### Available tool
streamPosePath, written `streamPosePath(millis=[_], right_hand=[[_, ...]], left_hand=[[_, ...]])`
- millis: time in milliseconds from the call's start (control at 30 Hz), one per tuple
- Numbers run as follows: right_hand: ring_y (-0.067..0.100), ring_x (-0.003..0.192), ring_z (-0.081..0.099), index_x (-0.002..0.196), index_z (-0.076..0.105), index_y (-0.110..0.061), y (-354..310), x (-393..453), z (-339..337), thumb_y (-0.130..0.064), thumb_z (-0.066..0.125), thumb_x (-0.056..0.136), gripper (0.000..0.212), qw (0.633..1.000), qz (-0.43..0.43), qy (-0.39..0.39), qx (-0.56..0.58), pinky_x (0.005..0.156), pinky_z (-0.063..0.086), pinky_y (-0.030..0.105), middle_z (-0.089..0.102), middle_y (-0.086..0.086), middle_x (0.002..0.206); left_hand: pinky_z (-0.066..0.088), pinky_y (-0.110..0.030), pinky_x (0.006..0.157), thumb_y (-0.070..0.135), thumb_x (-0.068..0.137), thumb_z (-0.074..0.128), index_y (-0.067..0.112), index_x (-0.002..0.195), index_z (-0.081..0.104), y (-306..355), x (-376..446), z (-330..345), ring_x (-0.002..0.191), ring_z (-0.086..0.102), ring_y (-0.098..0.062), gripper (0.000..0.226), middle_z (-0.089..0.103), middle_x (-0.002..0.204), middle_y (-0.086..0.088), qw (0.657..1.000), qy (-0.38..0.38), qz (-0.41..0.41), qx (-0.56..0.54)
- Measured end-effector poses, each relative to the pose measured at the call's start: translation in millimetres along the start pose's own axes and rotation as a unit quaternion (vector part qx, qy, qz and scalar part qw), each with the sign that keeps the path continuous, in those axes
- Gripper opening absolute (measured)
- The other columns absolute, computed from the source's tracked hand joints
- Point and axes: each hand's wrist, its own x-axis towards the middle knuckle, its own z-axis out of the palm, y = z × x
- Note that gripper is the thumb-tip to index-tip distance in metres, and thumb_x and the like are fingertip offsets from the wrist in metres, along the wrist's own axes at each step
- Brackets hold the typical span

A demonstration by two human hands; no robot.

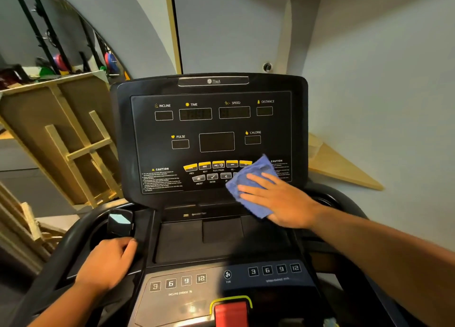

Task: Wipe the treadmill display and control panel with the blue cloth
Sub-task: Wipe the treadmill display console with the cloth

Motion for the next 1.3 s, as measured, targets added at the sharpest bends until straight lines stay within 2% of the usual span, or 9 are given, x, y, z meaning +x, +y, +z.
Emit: streamPosePath(millis=[133, 300, 467, 600, 767, 933, 1067, 1200, 1300], right_hand=[[0.026, 0.154, 0.012, 0.158, 0.023, -0.031, 37, -51, -1, -0.035, 0.039, 0.085, 0.075, 0.998, 0.046, -0.033, -0.04, 0.124, -0.001, 0.04, 0.022, -0.004, 0.166], [0.029, 0.154, 0.011, 0.159, 0.021, -0.03, 28, -41, 1, -0.04, 0.039, 0.09, 0.071, 0.997, 0.054, -0.028, -0.041, 0.122, 0.01, 0.047, 0.025, -0.001, 0.165], [0.027, 0.155, -0.003, 0.159, 0.019, -0.033, -26, 29, -2, -0.042, 0.033, 0.097, 0.064, 1.0, 0.018, 0.001, 0.019, 0.124, 0.001, 0.049, 0.012, -0.006, 0.167], [0.025, 0.155, -0.001, 0.156, 0.03, -0.027, -87, 80, -1, -0.036, 0.044, 0.095, 0.064, 0.995, 0.025, 0.067, 0.063, 0.124, -0.006, 0.045, 0.018, -0.007, 0.167], [0.022, 0.152, -0.012, 0.158, 0.026, -0.023, -121, 106, 8, -0.033, 0.049, 0.096, 0.066, 0.99, 0.06, 0.09, 0.093, 0.125, -0.007, 0.047, 0.016, -0.005, 0.167], [0.018, 0.155, -0.001, 0.157, 0.029, -0.023, -94, 72, 8, -0.024, 0.043, 0.097, 0.061, 0.987, 0.043, 0.105, 0.115, 0.125, -0.005, 0.038, 0.017, -0.008, 0.167], [0.017, 0.155, 0.0, 0.158, 0.023, -0.028, -49, 11, 21, -0.019, 0.058, 0.088, 0.079, 0.99, 0.088, 0.07, 0.079, 0.124, 0.002, 0.037, 0.017, -0.008, 0.166], [0.005, 0.15, -0.022, 0.154, -0.004, -0.045, -19, -41, 18, -0.022, 0.044, 0.088, 0.085, 0.982, 0.169, 0.008, 0.088, 0.123, -0.009, 0.032, 0.006, -0.013, 0.167], [0.004, 0.149, -0.024, 0.158, 0.013, -0.036, -19, -42, 17, -0.024, 0.047, 0.087, 0.08, 0.98, 0.179, 0.032, 0.079, 0.122, -0.007, 0.032, 0.01, -0.011, 0.166]], left_hand=[[0.045, -0.03, 0.058, 0.031, 0.103, 0.049, 0.021, 0.061, 0.064, -2, 0, 0, 0.061, 0.064, -0.01, 0.046, 0.067, 0.06, 0.003, 1.0, 0.005, 0.01, 0.001], [0.045, -0.03, 0.058, 0.032, 0.103, 0.048, 0.024, 0.062, 0.064, 2, -1, -3, 0.061, 0.064, -0.012, 0.044, 0.068, 0.062, 0.0, 1.0, -0.008, 0.009, -0.012], [0.04, -0.031, 0.057, 0.032, 0.102, 0.048, 0.021, 0.059, 0.058, 3, -2, -5, 0.06, 0.062, -0.013, 0.046, 0.064, 0.059, -0.001, 1.0, -0.006, 0.005, -0.014], [0.042, -0.031, 0.057, 0.032, 0.102, 0.048, 0.019, 0.06, 0.058, 4, -3, -4, 0.059, 0.062, -0.015, 0.045, 0.065, 0.059, -0.002, 1.0, -0.006, 0.005, -0.016], [0.037, -0.027, 0.055, 0.03, 0.103, 0.048, 0.021, 0.061, 0.059, 6, -3, -7, 0.06, 0.06, -0.012, 0.045, 0.064, 0.059, -0.001, 1.0, -0.012, 0.005, -0.007], [0.039, -0.027, 0.055, 0.03, 0.103, 0.046, 0.02, 0.063, 0.06, 6, -4, -6, 0.059, 0.06, -0.012, 0.044, 0.065, 0.06, -0.002, 1.0, -0.017, 0.003, -0.012], [0.05, -0.037, 0.062, 0.03, 0.102, 0.047, 0.013, 0.063, 0.057, 1, -3, -5, 0.059, 0.062, -0.02, 0.044, 0.063, 0.058, -0.006, 1.0, -0.005, 0.002, -0.019], [0.051, -0.037, 0.063, 0.032, 0.101, 0.045, 0.016, 0.063, 0.058, 1, -2, -4, 0.06, 0.062, -0.019, 0.044, 0.064, 0.059, -0.005, 1.0, -0.009, 0.0, -0.015], [0.052, -0.037, 0.063, 0.033, 0.101, 0.045, 0.017, 0.063, 0.059, 0, -1, -4, 0.061, 0.063, -0.017, 0.043, 0.065, 0.06, -0.003, 1.0, -0.014, 0.001, -0.008]])
